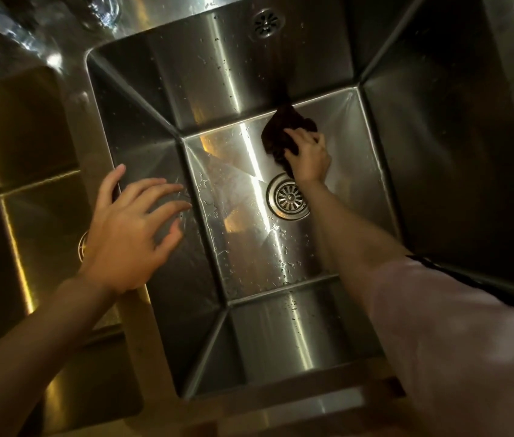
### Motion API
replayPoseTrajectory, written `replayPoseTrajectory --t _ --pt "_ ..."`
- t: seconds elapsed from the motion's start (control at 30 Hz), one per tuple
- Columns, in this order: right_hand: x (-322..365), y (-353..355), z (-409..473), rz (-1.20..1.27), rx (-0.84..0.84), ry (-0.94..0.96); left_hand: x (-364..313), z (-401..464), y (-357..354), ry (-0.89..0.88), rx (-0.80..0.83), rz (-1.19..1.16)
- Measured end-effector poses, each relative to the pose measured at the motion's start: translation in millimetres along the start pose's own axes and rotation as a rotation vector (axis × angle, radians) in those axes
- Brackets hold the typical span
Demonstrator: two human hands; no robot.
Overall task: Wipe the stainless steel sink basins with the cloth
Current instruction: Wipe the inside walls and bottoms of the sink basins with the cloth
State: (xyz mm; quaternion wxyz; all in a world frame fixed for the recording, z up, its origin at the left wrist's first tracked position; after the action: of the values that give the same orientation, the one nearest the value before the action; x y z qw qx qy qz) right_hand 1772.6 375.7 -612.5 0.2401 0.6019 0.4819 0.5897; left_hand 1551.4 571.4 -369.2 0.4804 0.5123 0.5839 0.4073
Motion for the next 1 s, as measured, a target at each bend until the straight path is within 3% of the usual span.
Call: replayPoseTrajectory --t 0.27,0.47,0.6,0.8,1.0 --pt "41 -14 0 0.093 -0.055 -0.26 1 0 -3 0.005 0.008 0.015" --pt "78 -31 -8 0.004 0.105 -0.05 -1 0 0 0.009 -0.005 0.006" --pt "60 -29 -17 -0.047 0.146 0.096 -2 0 2 0.007 -0.019 0.0" --pt "19 -13 -13 -0.049 -0.081 -0.224 -1 0 1 0.021 -0.027 -0.026" --pt "47 -27 -4 -0.015 -0.007 -0.153 0 -1 1 0.008 -0.029 -0.033"
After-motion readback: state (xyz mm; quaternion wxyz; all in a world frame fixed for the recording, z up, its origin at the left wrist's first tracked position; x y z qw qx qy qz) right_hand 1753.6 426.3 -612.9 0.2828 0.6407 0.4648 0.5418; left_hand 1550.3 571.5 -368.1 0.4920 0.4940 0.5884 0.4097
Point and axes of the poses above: each hand's wrist, its own z-axis towards the middle knuckle, its own y-axis out of the back of the hand, x = y × z, the point moved 2 cm from there along z, towards the middle knuckle, and after that the axes turned 3 degrees about x, right-handed, at the moved point
